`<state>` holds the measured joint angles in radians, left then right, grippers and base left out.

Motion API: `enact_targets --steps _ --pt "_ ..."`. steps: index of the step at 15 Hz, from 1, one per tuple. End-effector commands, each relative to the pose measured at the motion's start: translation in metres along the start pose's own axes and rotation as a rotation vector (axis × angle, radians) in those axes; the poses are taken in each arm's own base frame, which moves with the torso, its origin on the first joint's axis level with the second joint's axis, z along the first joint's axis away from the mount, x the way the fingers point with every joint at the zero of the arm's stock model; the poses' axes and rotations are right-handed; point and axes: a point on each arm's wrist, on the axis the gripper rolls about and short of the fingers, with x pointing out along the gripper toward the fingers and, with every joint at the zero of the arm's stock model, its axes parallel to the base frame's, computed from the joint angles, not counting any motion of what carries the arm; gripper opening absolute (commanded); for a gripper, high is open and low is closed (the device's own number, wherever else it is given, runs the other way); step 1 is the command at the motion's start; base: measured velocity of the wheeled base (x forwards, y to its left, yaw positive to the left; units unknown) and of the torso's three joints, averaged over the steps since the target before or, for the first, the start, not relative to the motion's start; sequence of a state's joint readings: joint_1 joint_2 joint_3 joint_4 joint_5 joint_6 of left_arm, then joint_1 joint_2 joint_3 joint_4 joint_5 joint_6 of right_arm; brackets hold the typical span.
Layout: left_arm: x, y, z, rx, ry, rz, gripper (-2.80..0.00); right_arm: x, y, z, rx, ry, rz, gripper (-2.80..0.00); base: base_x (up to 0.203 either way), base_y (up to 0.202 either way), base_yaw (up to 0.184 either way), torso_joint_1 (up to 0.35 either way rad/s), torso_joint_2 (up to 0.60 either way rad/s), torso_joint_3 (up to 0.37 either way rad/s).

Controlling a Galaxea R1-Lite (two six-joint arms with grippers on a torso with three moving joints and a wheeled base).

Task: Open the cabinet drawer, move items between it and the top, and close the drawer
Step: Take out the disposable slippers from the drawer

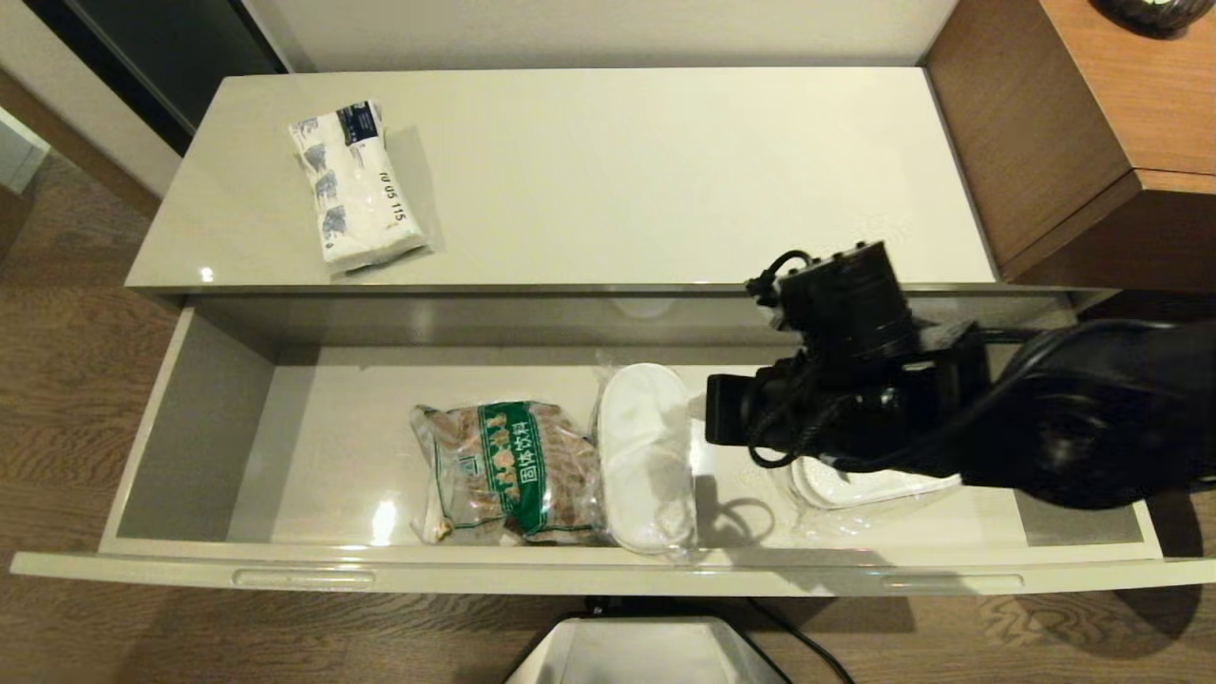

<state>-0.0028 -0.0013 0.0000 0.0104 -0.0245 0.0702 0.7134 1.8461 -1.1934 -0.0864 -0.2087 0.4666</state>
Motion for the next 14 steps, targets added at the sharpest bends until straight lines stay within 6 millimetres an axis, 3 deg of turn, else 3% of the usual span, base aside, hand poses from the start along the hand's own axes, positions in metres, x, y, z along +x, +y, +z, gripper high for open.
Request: enact_targets --steps 1,4,6,14 --pt "0.0 0.0 0.0 0.0 0.003 -0.001 -2.8 0.071 -0.001 -0.037 -0.015 0.077 -0.04 0.0 0.0 0.0 0.0 0.0 0.0 0.0" --pt "0.0 0.0 0.0 0.0 0.003 -0.001 -2.8 0.114 -0.003 -0.061 -0.019 0.057 -0.087 0.0 0.0 0.0 0.0 0.0 0.0 0.0" --pt "0.0 0.0 0.0 0.0 0.002 -0.001 -2.8 0.133 -0.007 -0.072 -0.021 -0.014 -0.16 0.0 0.0 0.0 0.0 0.0 0.0 0.0" --pt "0.0 0.0 0.0 0.0 0.003 -0.001 -2.8 0.151 -0.015 -0.098 -0.046 0.029 -0.22 0.0 0.0 0.0 0.0 0.0 0.0 0.0"
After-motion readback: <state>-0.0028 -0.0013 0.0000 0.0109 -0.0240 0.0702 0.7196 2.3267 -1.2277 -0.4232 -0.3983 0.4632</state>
